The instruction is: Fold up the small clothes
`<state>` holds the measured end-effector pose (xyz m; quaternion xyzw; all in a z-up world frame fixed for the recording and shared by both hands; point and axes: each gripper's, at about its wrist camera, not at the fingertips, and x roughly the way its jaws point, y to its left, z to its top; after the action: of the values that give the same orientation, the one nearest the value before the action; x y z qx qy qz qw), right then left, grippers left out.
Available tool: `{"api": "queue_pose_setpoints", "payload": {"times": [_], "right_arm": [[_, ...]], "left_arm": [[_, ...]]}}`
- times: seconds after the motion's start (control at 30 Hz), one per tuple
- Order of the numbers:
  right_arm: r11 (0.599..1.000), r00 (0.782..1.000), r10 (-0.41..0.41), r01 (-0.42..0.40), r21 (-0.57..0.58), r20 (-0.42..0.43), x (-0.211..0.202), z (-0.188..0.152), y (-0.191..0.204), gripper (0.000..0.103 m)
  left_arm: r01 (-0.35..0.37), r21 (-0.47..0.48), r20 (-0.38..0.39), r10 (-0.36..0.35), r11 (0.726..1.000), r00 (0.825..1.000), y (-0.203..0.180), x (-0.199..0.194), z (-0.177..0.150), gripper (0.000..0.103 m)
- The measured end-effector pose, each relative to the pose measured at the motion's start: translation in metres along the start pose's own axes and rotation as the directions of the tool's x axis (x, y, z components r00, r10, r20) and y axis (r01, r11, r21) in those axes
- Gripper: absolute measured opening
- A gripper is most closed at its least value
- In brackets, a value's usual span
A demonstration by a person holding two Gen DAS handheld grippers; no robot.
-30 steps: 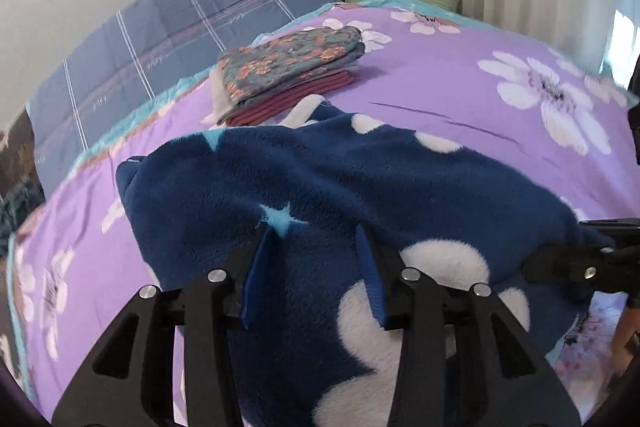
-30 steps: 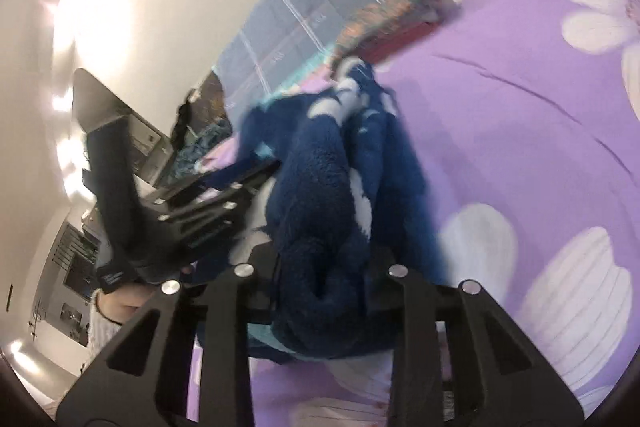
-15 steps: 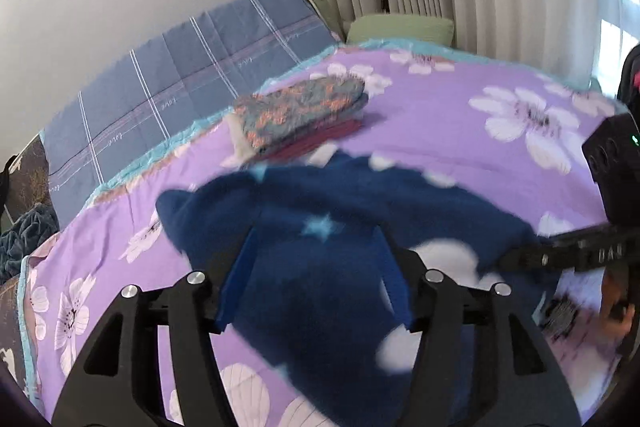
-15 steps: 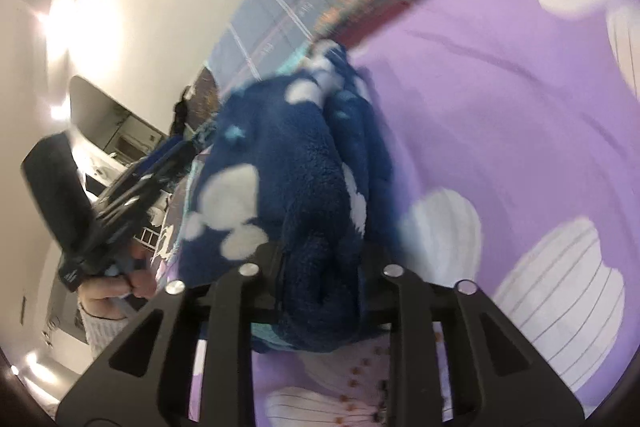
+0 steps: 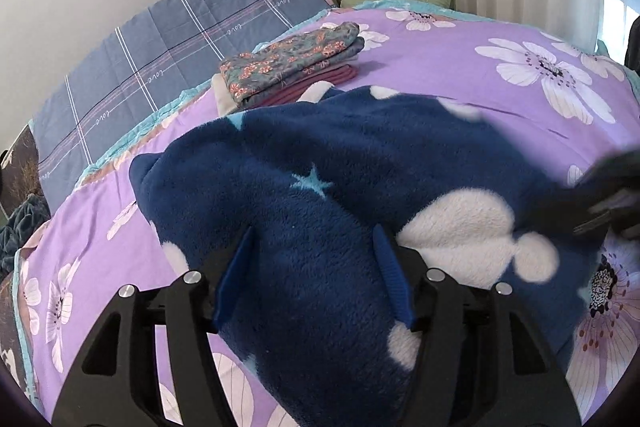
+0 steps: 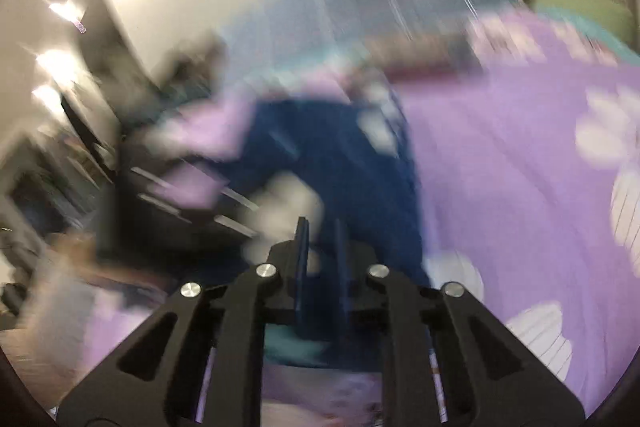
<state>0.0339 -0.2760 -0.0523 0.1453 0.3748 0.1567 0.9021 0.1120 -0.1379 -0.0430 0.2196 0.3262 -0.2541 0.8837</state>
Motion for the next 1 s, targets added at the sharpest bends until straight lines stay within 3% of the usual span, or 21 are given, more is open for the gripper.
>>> {"api": "queue_pose_setpoints", "payload": {"times": [0.1,0.2,0.27,0.3,0.37,0.43,0.5,0.57,0.63,0.8,0.9,1.0], "right_arm": [[0.999,0.999,0.028,-0.027,-0.018,0.030,0.009,-0.011,-0.007,0.004],[1.000,1.000,0.011,-0.010,-0.027,0.017,0.009,-0.016,-0.006,0.004],[0.999,1.000,0.012,-0.011,-0.035,0.014,0.010,-0.016,-0.005,0.004],[0.999,1.000,0.014,-0.014,-0.030,0.012,0.008,-0.012,-0.003,0.004],[1.000,1.000,0.017,-0.017,-0.025,0.008,0.003,-0.013,-0.005,0.004],[0.999,1.000,0.020,-0.020,-0.035,0.010,0.002,-0.013,-0.004,0.004],[0.998,1.000,0.015,-0.014,-0.054,0.011,0.004,-0.012,-0.002,0.004],[0.998,1.000,-0.012,0.013,-0.066,0.013,0.005,-0.012,0.002,0.004],[0.997,1.000,-0.024,0.025,-0.079,0.015,0.005,-0.013,0.004,0.004],[0.998,1.000,-0.001,0.002,-0.068,0.008,0.005,-0.014,-0.002,0.004],[0.998,1.000,0.006,-0.006,-0.061,0.008,0.004,-0.015,-0.002,0.004],[0.998,1.000,0.002,-0.002,-0.062,0.003,0.005,-0.013,-0.002,0.004]], "left_arm": [[0.005,0.013,0.057,-0.006,1.000,0.998,0.009,-0.007,0.003,0.072],[-0.105,-0.048,0.121,0.110,0.993,0.987,0.036,-0.011,0.018,0.072],[-0.079,-0.125,0.126,0.094,0.989,0.988,0.057,-0.008,0.030,0.064],[-0.037,-0.174,0.119,0.058,0.984,0.991,0.073,0.001,0.035,0.060],[-0.062,-0.178,0.050,0.072,0.982,0.996,0.086,0.029,0.035,0.044],[-0.087,-0.153,-0.079,0.075,0.984,0.994,0.094,0.082,0.019,0.044],[-0.043,-0.248,-0.055,0.030,0.968,0.998,0.102,0.098,0.011,0.044],[-0.095,-0.196,-0.071,0.082,0.976,0.994,0.091,0.096,0.016,0.042],[-0.105,-0.169,-0.087,0.091,0.980,0.992,0.090,0.094,0.018,0.042],[-0.067,-0.186,-0.040,0.060,0.980,0.997,0.098,0.059,0.029,0.044],[0.058,-0.184,0.084,-0.043,0.981,0.996,0.086,0.017,0.030,0.045],[0.136,-0.081,0.142,-0.124,0.987,0.982,0.059,-0.001,0.027,0.056]]}}
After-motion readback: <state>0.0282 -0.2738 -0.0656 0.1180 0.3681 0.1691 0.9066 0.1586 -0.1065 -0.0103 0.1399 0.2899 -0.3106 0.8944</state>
